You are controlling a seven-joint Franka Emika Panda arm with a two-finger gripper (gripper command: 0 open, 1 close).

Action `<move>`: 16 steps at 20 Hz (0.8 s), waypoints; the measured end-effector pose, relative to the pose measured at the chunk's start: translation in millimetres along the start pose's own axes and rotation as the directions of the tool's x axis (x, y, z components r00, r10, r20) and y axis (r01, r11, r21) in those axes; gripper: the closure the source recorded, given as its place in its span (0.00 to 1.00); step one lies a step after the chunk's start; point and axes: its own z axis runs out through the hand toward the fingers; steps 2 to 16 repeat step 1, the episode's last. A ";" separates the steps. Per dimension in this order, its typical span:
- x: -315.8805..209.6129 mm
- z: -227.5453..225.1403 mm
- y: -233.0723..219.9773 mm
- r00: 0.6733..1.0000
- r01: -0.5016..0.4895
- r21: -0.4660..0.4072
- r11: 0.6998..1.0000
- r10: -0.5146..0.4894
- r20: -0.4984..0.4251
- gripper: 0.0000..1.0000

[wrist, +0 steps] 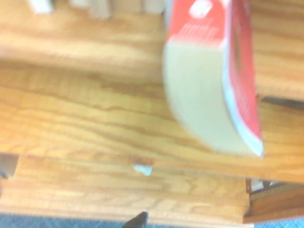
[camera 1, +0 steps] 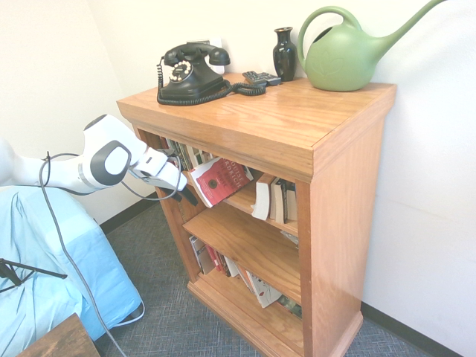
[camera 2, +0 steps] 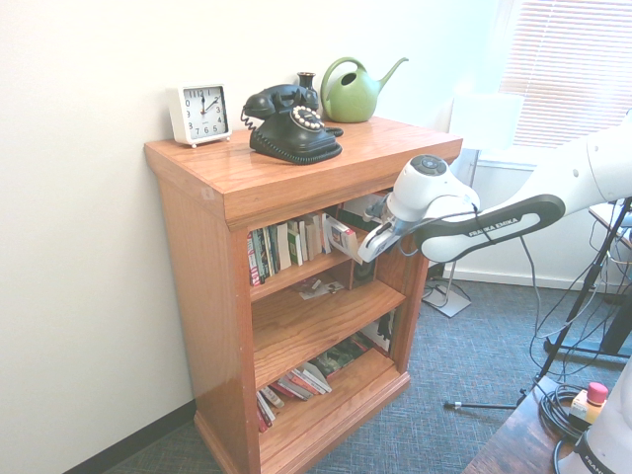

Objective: Organize the shelf

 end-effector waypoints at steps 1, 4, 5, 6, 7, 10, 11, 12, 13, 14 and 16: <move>-6.9 -3.5 2.8 1.000 0.004 -0.001 1.000 -0.004 0.000 0.00; -6.9 -3.5 2.8 1.000 0.004 -0.001 1.000 -0.004 0.000 0.00; -6.9 -3.5 2.8 1.000 0.004 -0.001 1.000 -0.004 0.000 0.00; -6.9 -3.5 2.8 1.000 0.004 -0.001 1.000 -0.004 0.000 0.00; -6.9 -3.5 2.8 1.000 0.004 -0.001 1.000 -0.004 0.000 0.00; -6.9 -3.5 2.8 1.000 0.004 -0.001 1.000 -0.004 0.000 0.00; -6.9 -3.5 2.8 1.000 0.004 -0.001 1.000 -0.004 0.000 0.00; -6.9 -3.5 2.8 1.000 0.004 -0.001 1.000 -0.004 0.000 0.00; -6.9 -3.5 2.8 1.000 0.004 -0.001 1.000 -0.004 0.000 0.00; -6.9 -3.5 2.8 1.000 0.004 -0.001 1.000 -0.004 0.000 0.00; -6.9 -3.5 2.8 1.000 0.004 -0.001 1.000 -0.004 0.000 0.00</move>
